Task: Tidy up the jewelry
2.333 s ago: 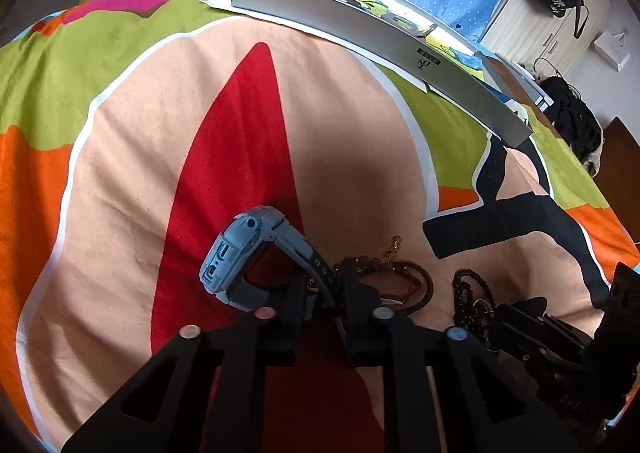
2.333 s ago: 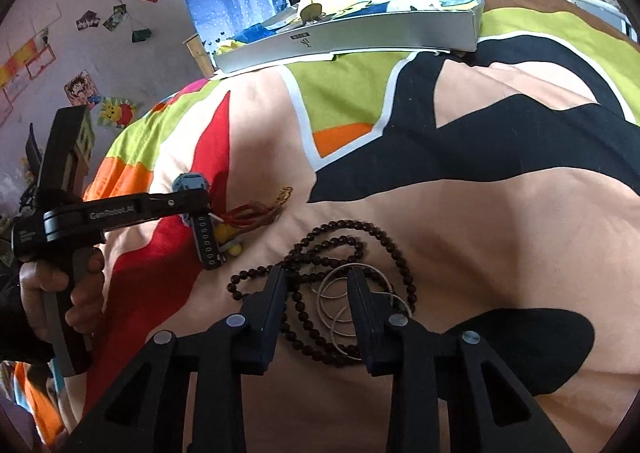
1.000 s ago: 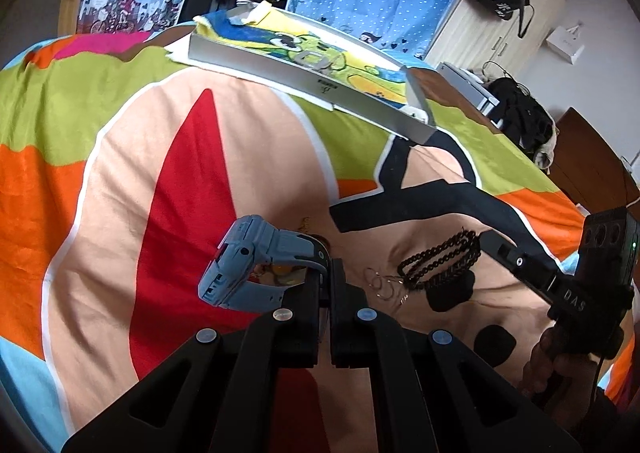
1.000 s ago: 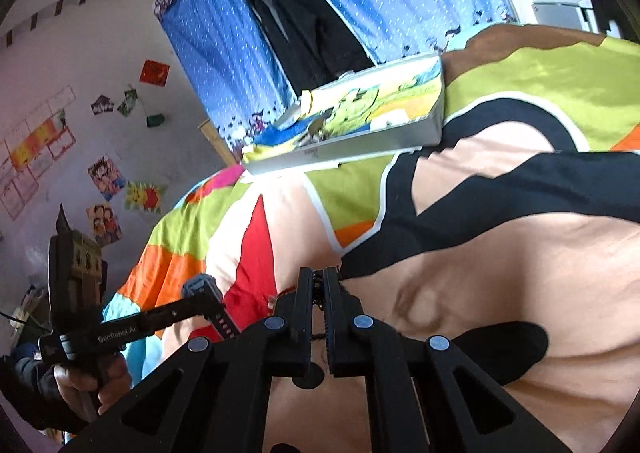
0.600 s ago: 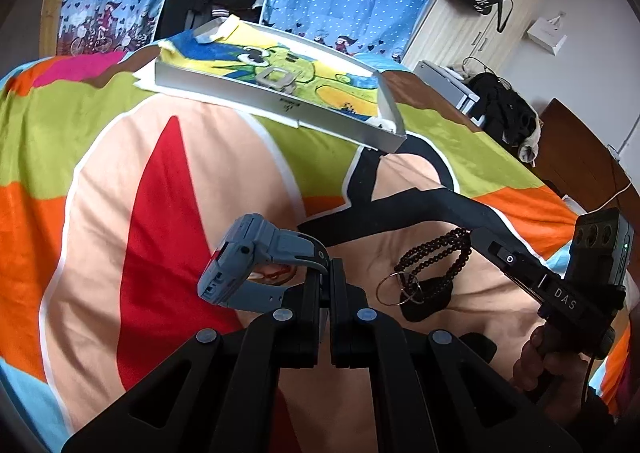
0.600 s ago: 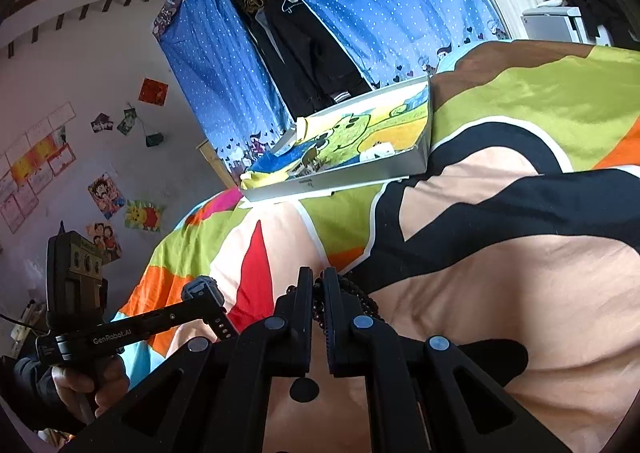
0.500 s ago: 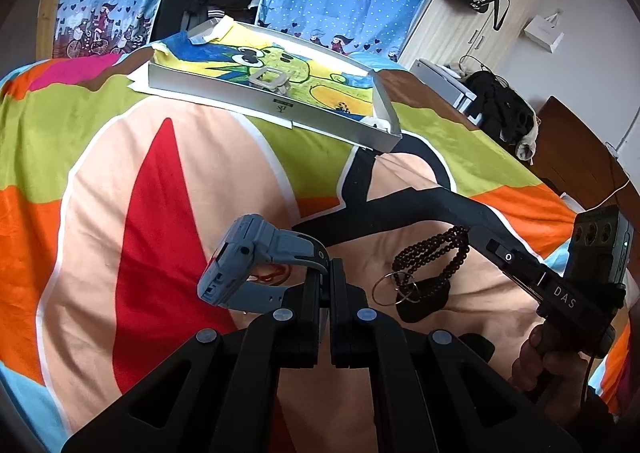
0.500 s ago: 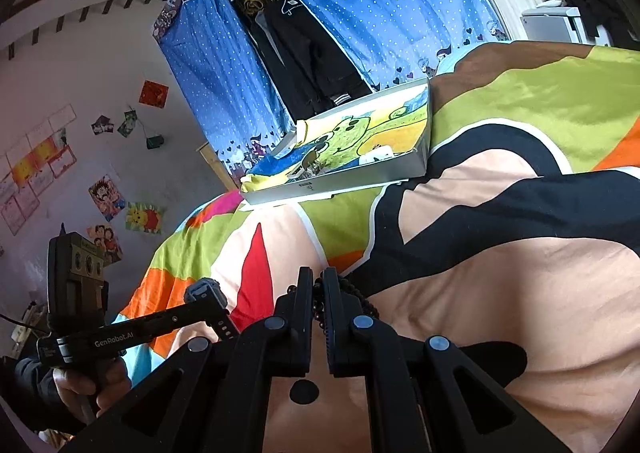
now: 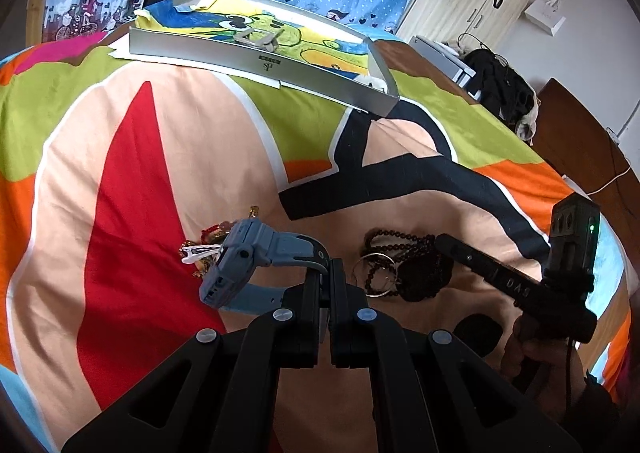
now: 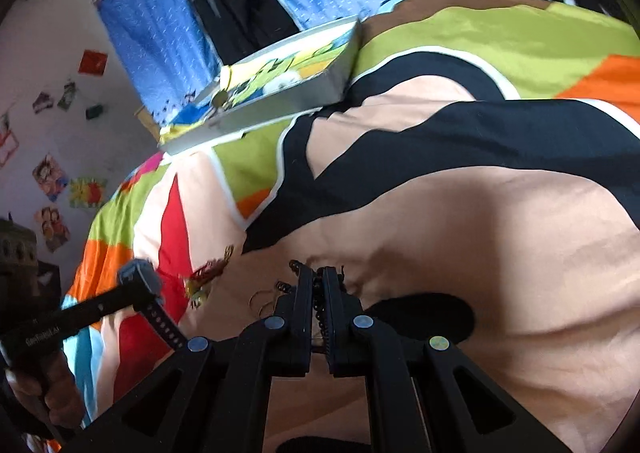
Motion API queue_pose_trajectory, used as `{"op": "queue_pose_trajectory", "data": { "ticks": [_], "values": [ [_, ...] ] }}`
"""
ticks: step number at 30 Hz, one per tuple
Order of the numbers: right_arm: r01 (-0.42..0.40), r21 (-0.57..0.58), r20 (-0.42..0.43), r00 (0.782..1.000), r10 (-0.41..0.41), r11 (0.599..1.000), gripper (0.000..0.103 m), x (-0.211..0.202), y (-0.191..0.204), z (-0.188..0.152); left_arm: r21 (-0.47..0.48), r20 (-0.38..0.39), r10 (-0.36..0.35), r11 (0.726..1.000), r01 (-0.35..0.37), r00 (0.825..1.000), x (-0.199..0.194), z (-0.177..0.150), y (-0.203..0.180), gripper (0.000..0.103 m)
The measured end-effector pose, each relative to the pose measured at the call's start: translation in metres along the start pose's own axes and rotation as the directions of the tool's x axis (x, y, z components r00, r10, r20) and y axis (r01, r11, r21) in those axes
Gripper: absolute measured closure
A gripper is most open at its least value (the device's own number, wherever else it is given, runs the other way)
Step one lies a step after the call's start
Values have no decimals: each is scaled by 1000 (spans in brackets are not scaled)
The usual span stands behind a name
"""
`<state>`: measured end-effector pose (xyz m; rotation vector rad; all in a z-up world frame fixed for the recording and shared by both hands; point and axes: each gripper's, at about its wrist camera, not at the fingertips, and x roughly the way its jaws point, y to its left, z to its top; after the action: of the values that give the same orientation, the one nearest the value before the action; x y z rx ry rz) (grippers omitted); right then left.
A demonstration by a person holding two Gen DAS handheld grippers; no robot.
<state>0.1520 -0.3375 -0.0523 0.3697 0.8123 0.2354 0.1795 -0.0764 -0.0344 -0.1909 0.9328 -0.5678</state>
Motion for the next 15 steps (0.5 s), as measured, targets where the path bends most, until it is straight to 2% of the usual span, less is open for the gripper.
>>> {"op": "queue_pose_trajectory", "data": {
  "ticks": [6,15],
  "values": [
    [23,-50,116,993,-17,998,98,-27,9,13,0,-4,-13,1000,13,1000,2,-4,-1,101],
    [-9,-70,167,986,21,997,98,-40,17,23,19,-2,-17,1000,17,1000,-1,-5,-5,101]
  ]
}}
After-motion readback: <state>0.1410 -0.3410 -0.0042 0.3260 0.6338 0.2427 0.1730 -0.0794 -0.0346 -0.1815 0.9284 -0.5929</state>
